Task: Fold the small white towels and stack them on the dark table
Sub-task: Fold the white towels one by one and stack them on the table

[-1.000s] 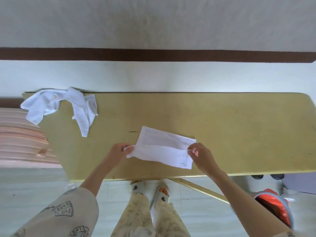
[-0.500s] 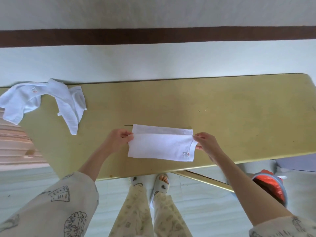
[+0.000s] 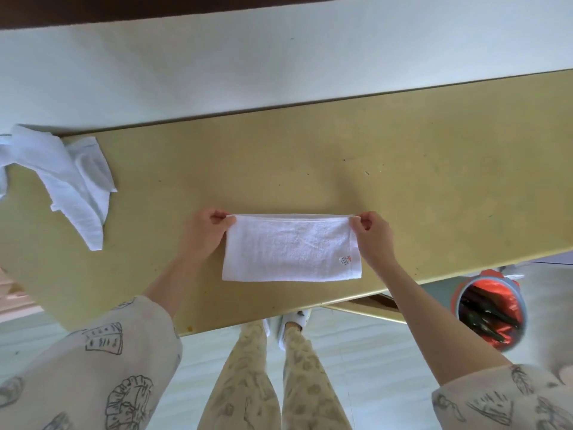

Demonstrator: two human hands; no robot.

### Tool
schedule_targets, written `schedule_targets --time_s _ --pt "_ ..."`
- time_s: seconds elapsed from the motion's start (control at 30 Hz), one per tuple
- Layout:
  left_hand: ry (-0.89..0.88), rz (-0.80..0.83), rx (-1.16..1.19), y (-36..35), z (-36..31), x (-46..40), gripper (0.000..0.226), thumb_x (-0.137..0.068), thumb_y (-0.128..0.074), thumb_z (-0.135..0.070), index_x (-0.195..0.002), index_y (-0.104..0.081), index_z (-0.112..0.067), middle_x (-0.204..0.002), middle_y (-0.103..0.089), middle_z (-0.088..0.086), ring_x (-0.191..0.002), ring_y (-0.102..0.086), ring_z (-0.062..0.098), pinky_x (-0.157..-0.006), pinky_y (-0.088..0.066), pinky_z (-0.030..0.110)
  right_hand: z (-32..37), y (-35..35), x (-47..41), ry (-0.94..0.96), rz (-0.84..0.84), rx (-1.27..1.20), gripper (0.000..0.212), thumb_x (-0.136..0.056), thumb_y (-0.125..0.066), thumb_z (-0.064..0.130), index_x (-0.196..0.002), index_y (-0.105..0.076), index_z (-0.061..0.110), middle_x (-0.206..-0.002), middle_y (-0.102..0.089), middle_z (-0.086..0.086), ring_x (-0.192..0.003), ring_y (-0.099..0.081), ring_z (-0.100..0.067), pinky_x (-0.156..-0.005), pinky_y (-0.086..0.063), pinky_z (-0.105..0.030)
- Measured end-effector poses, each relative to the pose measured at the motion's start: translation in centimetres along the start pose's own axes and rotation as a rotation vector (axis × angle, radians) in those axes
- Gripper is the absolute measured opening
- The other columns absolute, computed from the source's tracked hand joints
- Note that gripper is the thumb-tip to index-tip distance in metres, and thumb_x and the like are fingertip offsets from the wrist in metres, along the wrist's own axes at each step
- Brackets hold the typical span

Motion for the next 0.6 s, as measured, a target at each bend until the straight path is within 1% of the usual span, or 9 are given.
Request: schedule_targets --time_s 0.07,0.17,0.33,0.47,0.6 --pt "0.006 -0.01 -0.032 0.0 0.0 0.0 0.018 -0.085 -0.063 -0.023 -0.099 -0.064 -0.012 -0.092 -0.064 0.0 -0.086 -0.057 0.015 -0.076 -0.041 0.026 0.4 0.1 0.1 0.011 -0.028 0.045 0.02 -0.094 -0.049 0.023 -0.097 -0.06 0.006 -0.082 -0.059 0.001 -0.078 -0.052 -0.019 -0.07 -0.037 -0.028" --pt "0.003 -0.03 -0.066 0.1 -0.1 0.0 0.022 -0.087 -0.061 -0.025 -0.1 -0.065 -0.008 -0.09 -0.064 0.0 -0.083 -0.056 0.014 -0.073 -0.037 0.025 0.8 0.0 0.2 0.021 -0.058 0.107 0.021 -0.095 -0.046 0.022 -0.098 -0.058 0.004 -0.082 -0.057 0.0 -0.078 -0.05 -0.021 -0.07 -0.031 -0.027" --pt "0.007 -0.016 -0.125 -0.1 -0.5 0.0 0.023 -0.09 -0.055 -0.03 -0.1 -0.061 -0.01 -0.092 -0.063 0.002 -0.085 -0.056 0.018 -0.069 -0.036 0.026 1.0 -0.1 0.1 0.045 -0.079 0.172 0.021 -0.095 -0.041 0.019 -0.096 -0.055 0.002 -0.076 -0.055 -0.006 -0.072 -0.049 -0.026 -0.067 -0.029 -0.029" --pt "-0.007 -0.036 -0.116 -0.3 -1.1 0.4 0.02 -0.092 -0.052 -0.027 -0.101 -0.058 -0.01 -0.092 -0.06 0.002 -0.084 -0.054 0.017 -0.071 -0.035 0.026 1.1 -0.2 0.0 0.051 -0.076 0.205 0.018 -0.095 -0.04 0.019 -0.093 -0.051 0.006 -0.076 -0.056 -0.008 -0.074 -0.05 -0.03 -0.068 -0.03 -0.031" --pt "-0.019 -0.083 -0.093 -0.3 -1.6 0.8 0.016 -0.092 -0.052 -0.023 -0.097 -0.058 -0.009 -0.087 -0.058 0.001 -0.078 -0.051 0.015 -0.064 -0.033 0.022 1.1 -0.3 0.0 0.041 -0.087 0.238 0.012 -0.095 -0.038 0.02 -0.087 -0.044 0.013 -0.074 -0.054 -0.008 -0.072 -0.048 -0.03 -0.067 -0.028 -0.031"
Point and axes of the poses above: each hand's wrist, its own x-axis away from the middle knuckle, its own y-axis out of the back of the hand, z = x × y, the point moved 8 cm from there along -x, towards the middle knuckle
